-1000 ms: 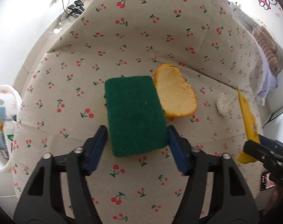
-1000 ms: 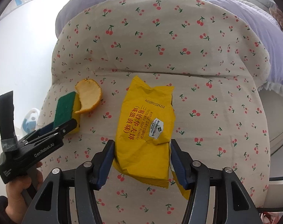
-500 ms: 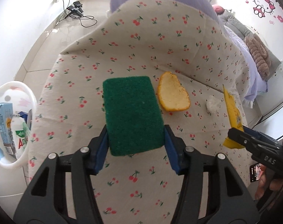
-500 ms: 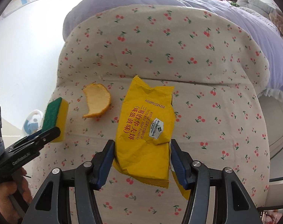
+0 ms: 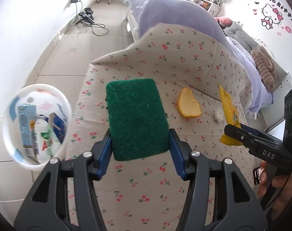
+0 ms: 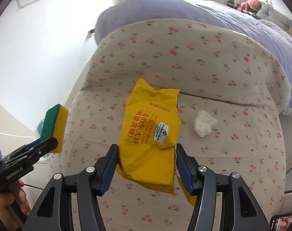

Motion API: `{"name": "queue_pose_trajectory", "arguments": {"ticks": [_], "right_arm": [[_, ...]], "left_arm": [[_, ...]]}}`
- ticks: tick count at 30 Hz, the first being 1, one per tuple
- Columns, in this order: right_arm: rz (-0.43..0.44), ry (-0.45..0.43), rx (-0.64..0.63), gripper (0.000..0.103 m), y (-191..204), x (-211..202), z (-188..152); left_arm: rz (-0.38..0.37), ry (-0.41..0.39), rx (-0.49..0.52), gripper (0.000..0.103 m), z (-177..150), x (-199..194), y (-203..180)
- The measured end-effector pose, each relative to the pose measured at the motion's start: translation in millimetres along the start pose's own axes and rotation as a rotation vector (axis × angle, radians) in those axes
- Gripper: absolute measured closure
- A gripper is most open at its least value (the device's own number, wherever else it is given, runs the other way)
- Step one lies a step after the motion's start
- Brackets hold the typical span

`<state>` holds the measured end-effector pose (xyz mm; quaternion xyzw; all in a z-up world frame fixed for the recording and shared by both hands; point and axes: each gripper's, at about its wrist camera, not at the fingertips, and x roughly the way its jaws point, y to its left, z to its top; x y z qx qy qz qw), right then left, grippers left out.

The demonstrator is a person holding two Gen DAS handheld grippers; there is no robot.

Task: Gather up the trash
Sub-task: 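Carry the green sponge and yellow packet over the wastebasket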

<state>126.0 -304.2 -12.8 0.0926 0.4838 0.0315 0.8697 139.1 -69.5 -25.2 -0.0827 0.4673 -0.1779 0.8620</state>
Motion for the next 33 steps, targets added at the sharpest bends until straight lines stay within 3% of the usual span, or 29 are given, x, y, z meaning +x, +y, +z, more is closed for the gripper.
{"name": "queue_pose_trajectory", "arguments": {"ticks": [33], "right_arm": [[0.164, 0.029, -0.158, 0.044, 162, 37, 19]], "left_arm": [[0.115, -0.085, -0.238, 0.045, -9, -61, 130]]}}
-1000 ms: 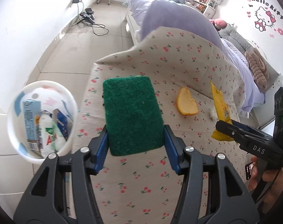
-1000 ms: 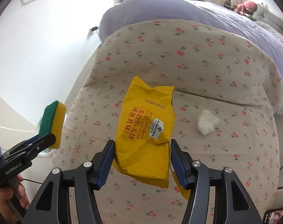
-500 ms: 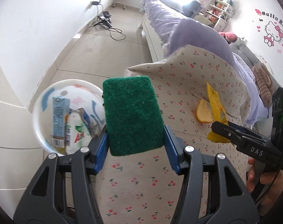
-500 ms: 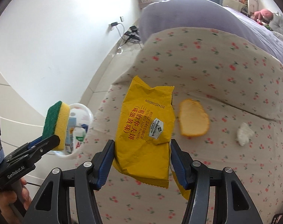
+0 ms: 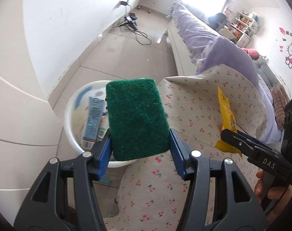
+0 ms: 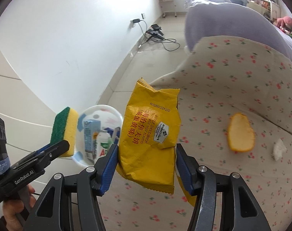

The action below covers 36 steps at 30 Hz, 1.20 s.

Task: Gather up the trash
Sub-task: 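Carry the green sponge and yellow packet over the wastebasket, then open the left gripper to drop the sponge while the right drops the yellow packet in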

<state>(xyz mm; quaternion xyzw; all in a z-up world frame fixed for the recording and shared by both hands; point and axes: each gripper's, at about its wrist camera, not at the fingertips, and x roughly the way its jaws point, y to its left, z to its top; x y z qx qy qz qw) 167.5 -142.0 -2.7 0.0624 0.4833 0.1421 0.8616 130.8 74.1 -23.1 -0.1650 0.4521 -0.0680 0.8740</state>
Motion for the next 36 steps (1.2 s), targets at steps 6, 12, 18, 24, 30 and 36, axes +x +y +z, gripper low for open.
{"name": "queue_pose_trajectory", "arguments": {"ticks": [6, 12, 18, 24, 30, 36], "right_arm": [[0.026, 0.008, -0.013, 0.044, 21, 16, 5], [0.045, 0.019, -0.028, 0.044, 42, 33, 9], [0.060, 0.032, -0.050, 0.043, 61, 53, 12], [0.086, 0.048, -0.063, 0.043, 77, 73, 15], [0.117, 0.040, -0.086, 0.038, 93, 88, 16], [0.113, 0.020, -0.085, 0.000, 96, 86, 10]], "left_arm": [[0.047, -0.017, -0.040, 0.029, 4, 4, 19], [0.176, -0.025, -0.096, 0.003, 5, -5, 40], [0.231, -0.031, -0.112, 0.001, 2, -18, 57], [0.246, -0.033, -0.144, 0.001, -1, -30, 78], [0.253, -0.038, -0.168, 0.001, -2, -38, 89], [0.239, -0.063, -0.181, 0.001, 0, -44, 89]]}}
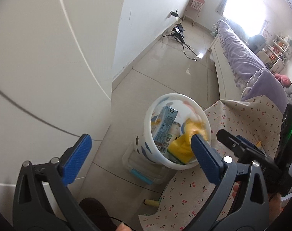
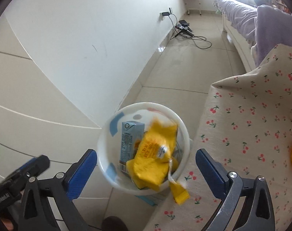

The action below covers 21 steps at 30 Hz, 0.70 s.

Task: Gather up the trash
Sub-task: 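Open the left gripper to drop the sponge while the right drops the yellow packet in, then move both open grippers back toward the orange peel and tissue on the bed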

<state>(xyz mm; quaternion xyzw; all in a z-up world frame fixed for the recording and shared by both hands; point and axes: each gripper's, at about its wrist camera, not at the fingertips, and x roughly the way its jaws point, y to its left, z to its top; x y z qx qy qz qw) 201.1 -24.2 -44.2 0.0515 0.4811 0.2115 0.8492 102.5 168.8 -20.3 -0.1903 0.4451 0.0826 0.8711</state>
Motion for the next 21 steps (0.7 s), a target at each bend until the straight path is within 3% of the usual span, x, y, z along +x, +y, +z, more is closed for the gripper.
{"name": "queue_pose_trajectory", "arguments": {"ticks": [12, 21], "right_arm": [[-0.155, -0.065, -0.028, 0.000, -7, -49, -9], [-0.301, -0.169, -0.029, 0.000, -28, -111, -24]], "left_arm": [[-0.014, -0.011, 0.019, 0.001, -2, -11, -8], [-0.025, -0.030, 0.089, 0.001, -8, -22, -32]]}}
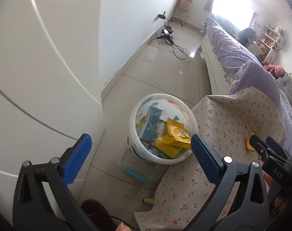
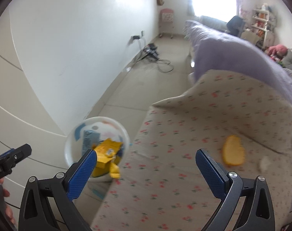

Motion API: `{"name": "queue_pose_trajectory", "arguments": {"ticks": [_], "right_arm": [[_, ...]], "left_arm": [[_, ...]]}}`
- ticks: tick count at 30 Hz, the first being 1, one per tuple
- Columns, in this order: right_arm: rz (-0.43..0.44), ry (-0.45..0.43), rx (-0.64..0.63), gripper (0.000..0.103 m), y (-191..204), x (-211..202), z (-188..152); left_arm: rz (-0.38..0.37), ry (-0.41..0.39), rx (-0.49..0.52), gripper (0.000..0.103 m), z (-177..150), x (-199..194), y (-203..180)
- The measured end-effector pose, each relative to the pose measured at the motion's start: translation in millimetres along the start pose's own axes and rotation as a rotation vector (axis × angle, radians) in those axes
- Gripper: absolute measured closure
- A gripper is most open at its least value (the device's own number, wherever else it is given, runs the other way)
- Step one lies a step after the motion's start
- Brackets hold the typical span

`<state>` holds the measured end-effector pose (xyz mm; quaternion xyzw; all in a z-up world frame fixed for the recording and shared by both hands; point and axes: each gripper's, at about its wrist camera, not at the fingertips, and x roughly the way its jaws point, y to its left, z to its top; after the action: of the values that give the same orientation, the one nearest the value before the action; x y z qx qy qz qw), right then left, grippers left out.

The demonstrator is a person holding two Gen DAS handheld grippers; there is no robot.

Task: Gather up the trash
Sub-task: 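Move both open grippers back toward the orange peel and tissue on the bed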

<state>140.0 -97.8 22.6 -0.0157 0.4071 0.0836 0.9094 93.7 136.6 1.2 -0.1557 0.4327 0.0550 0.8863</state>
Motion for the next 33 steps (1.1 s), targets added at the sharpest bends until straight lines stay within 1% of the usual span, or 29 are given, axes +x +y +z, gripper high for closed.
{"name": "queue_pose_trajectory", "arguments": {"ticks": [5, 15, 22, 27, 33], "right_arm": [[-0.061, -0.028, 0.032, 0.000, -31, -20, -8], [-0.150, -0.047, 0.095, 0.000, -90, -37, -26], [-0.210, -0.060, 0.150, 0.000, -128, -43, -35], [-0.208, -0.054, 0.205, 0.000, -158, -44, -41], [-0.246, -0.038, 0.262, 0.000, -207, -46, -46]], "left_arm": [[-0.009, -0.013, 0.044, 0.001, -2, -3, -19], [-0.040, -0.025, 0.144, 0.001, -9, -2, -74], [-0.049, -0.029, 0.208, 0.001, -17, 4, -113], [-0.049, -0.028, 0.253, 0.001, -24, 11, -140], [-0.050, -0.031, 0.302, 0.001, -30, 20, -170]]}}
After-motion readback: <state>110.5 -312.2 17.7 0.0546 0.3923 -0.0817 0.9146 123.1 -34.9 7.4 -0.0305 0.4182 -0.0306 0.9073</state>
